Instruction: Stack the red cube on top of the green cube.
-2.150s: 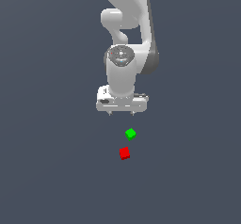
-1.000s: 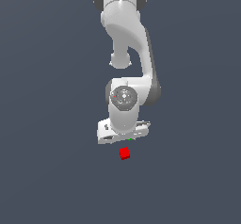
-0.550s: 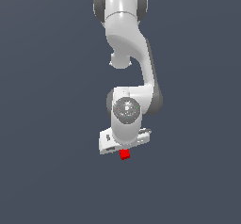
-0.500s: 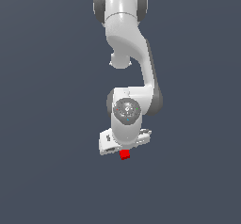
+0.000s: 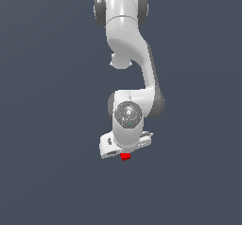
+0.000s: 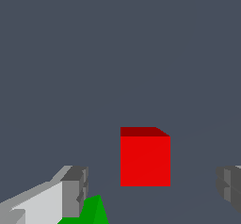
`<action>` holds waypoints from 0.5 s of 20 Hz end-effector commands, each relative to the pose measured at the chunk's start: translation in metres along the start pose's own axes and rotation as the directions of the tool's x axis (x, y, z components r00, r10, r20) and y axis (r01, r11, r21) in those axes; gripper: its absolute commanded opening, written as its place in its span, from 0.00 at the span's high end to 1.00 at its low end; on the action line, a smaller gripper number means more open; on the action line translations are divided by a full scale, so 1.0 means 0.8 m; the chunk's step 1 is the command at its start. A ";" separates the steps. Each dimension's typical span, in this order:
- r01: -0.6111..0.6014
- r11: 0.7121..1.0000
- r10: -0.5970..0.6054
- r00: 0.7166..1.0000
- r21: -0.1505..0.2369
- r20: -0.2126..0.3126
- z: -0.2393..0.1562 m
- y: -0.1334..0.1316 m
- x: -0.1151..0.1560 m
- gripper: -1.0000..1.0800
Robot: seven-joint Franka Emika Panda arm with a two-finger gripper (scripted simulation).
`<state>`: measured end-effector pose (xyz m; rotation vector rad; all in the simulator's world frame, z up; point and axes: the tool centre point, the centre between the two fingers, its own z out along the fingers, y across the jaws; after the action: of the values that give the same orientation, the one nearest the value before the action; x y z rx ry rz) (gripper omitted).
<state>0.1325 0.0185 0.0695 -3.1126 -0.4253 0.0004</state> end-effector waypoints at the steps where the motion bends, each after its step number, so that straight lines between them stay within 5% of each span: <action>1: 0.000 1.000 0.000 1.000 0.000 0.000 -0.001 0.000 0.000 0.04; 10: 0.000 1.000 0.000 1.000 0.000 0.000 0.032 0.000 -0.001 0.04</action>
<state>0.1325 0.0183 0.0524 -3.1130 -0.4246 -0.0029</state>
